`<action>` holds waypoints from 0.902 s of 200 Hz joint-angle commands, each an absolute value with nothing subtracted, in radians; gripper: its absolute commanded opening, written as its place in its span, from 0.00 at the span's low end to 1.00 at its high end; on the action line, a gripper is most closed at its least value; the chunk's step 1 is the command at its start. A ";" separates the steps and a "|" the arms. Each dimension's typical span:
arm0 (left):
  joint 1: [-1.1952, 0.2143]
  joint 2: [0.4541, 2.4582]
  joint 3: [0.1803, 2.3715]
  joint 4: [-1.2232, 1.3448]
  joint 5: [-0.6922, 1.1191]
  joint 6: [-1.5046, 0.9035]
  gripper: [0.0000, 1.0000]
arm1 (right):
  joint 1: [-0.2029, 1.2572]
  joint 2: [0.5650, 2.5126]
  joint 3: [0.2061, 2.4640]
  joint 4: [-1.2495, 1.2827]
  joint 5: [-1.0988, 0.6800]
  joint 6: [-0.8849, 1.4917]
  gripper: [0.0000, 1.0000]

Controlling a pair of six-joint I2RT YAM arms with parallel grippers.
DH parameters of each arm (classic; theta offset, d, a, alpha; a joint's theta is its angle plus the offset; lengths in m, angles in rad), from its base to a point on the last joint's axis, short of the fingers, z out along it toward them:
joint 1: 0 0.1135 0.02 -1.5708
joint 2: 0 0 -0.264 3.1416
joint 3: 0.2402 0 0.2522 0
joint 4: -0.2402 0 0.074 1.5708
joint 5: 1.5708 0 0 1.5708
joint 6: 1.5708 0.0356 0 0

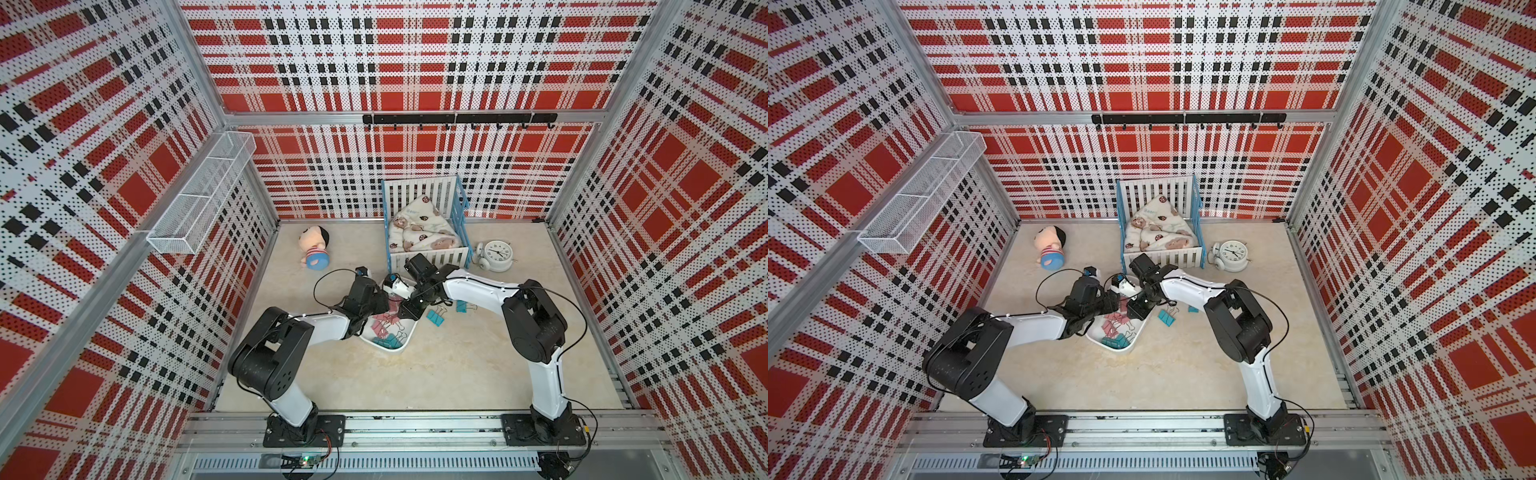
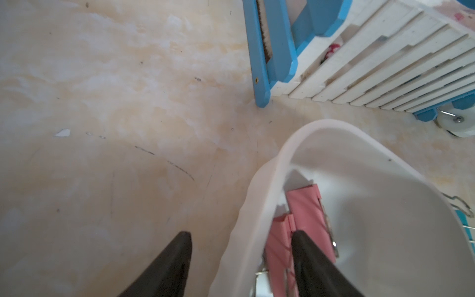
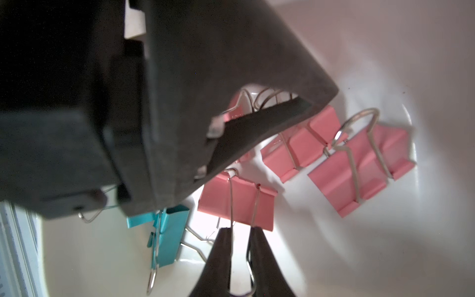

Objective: Take out the binder clips from the storage box
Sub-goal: Pick up the binder clip from the storage box.

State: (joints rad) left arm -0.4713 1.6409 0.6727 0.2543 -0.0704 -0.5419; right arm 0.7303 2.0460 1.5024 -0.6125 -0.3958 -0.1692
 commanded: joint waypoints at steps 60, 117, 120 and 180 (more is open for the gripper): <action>-0.471 1.614 0.644 0.216 -0.070 -0.548 0.68 | 0.714 1.934 1.515 -0.619 -0.361 -0.175 0.04; -0.465 1.603 0.642 0.215 -0.069 -0.545 0.68 | 0.679 1.876 1.515 -0.621 -0.347 -0.178 0.04; -0.465 1.602 0.643 0.216 -0.069 -0.544 0.68 | 0.676 1.873 1.515 -0.623 -0.346 -0.178 0.04; -0.462 1.606 0.645 0.215 -0.069 -0.538 0.68 | 0.577 1.740 1.466 -0.636 -0.278 -0.176 0.04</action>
State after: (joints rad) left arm -0.4664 1.6222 0.6609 0.2356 -0.0719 -0.5449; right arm 0.6247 1.8317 1.4929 -0.6319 -0.3256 -0.1715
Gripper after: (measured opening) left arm 0.680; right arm 0.155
